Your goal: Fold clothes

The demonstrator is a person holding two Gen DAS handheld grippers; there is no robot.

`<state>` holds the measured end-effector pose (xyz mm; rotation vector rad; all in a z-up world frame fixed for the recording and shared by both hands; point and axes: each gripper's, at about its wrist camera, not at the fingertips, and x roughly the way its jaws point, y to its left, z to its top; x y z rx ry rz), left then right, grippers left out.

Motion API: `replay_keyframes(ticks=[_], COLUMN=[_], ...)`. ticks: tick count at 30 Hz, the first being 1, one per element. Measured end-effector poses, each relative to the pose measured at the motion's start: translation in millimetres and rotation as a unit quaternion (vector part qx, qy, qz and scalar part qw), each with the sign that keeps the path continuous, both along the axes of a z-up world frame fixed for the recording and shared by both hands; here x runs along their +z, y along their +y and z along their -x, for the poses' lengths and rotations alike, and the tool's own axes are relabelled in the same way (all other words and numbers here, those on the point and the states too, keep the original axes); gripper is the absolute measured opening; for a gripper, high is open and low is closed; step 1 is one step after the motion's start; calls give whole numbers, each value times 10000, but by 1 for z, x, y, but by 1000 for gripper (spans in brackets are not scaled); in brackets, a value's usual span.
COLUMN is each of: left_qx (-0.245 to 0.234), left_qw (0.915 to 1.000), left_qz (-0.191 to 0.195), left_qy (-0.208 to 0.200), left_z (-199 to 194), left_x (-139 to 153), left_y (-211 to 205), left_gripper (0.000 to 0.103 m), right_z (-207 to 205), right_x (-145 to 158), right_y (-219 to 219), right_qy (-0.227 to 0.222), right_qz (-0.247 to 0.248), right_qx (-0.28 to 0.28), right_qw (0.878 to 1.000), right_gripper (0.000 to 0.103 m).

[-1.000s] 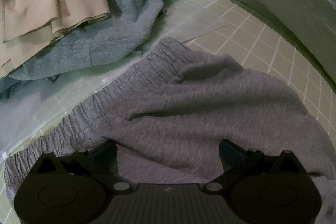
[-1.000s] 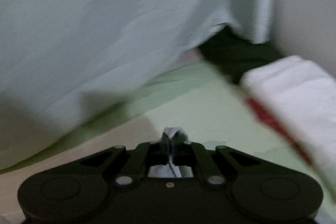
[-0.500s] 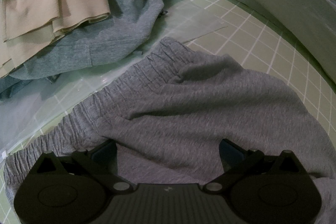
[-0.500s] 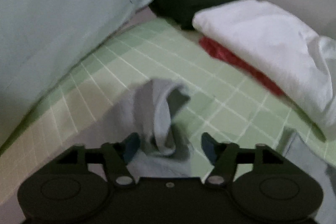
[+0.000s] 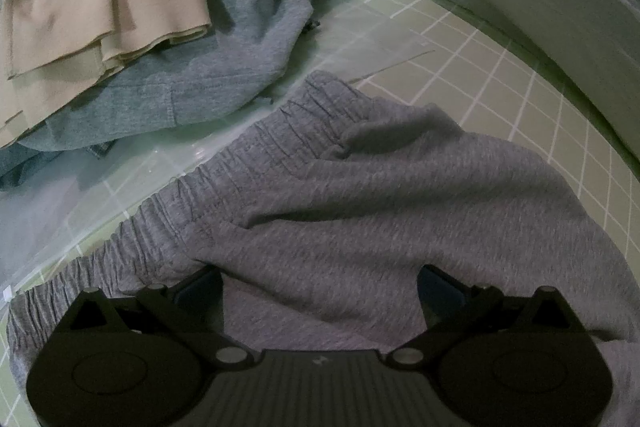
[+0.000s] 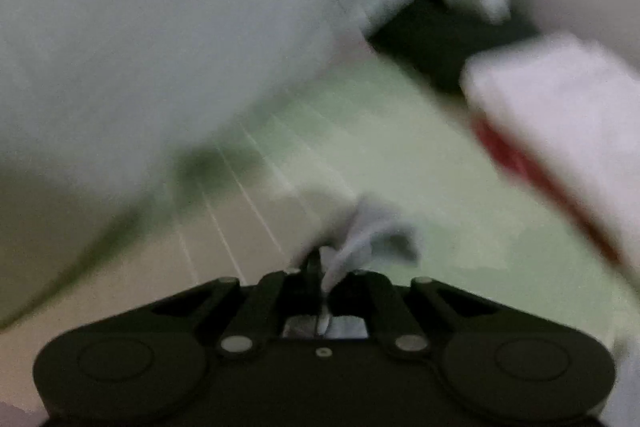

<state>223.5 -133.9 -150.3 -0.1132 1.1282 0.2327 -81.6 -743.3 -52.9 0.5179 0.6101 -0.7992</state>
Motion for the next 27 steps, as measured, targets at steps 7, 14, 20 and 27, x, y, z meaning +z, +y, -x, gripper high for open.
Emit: replay_keyframes(ticks=[7,14,20,27], left_qx=[5,95,-49,-418], left_qw=[10000,9999,9996,9988], left_qz=[-11,-3,-80,-199], left_qy=[-30,70,284,-186], left_z=[2,-1,-10,-22], left_x=[0,0,9,29], left_y=[-1,-4,-9,-27], left_gripper=[103,103,103,103], right_z=[42,86,88,39], right_x=[94,-17,-31,-44], right_y=[-20,-70,-41,-43], right_qy=[-920,959,996,942], right_qz=[1322,-334,-158,-266], right_qx=[-558,-1340,-1420,-783], right_qw=[9854,9858,9847,9921], right_gripper=[2,3,62,74])
